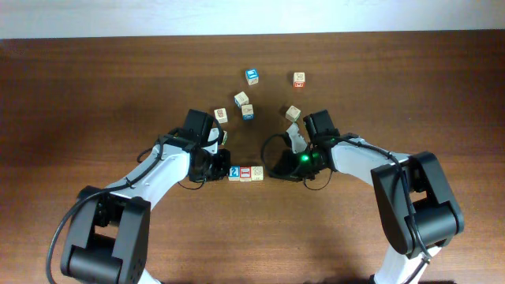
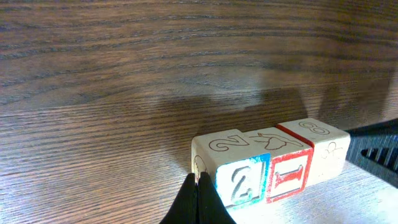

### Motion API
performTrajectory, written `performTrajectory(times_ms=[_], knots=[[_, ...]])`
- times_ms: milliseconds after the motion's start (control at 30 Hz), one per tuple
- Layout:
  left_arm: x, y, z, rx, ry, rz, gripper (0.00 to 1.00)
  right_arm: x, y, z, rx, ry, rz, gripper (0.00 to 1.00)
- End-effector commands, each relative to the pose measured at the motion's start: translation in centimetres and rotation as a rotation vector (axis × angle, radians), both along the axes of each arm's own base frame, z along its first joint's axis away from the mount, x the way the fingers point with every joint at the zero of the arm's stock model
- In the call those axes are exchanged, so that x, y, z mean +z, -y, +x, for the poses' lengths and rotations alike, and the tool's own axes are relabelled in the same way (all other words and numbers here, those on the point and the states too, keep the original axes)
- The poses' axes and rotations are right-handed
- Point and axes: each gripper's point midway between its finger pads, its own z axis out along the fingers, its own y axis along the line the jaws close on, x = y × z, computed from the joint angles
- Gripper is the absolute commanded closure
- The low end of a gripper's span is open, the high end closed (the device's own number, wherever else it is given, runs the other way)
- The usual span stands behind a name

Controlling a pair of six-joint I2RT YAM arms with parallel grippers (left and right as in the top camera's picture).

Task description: Rotate 3 blocks

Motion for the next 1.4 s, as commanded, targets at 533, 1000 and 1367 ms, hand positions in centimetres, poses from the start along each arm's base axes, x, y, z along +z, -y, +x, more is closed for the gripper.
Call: performTrajectory(times_ms=[533,1000,1367], knots=[[-0.5,0.2,-0.4,-0.020,-0.019,-0.005,1.00,-0.8,-1.2,-0.3,-0.026,-0.031,0.000,0.95],[-0.5,0.2,-0.4,-0.020,-0.019,-0.005,1.00,-0.6,-1.4,0.1,-0.019,-0.018,0.031,0.96],[-0.5,0.1,-0.5,-0.020,-0.022,-0.004,1.00,0.1,-1.9,-0.3,0.029,0.001,0.083,0.95]])
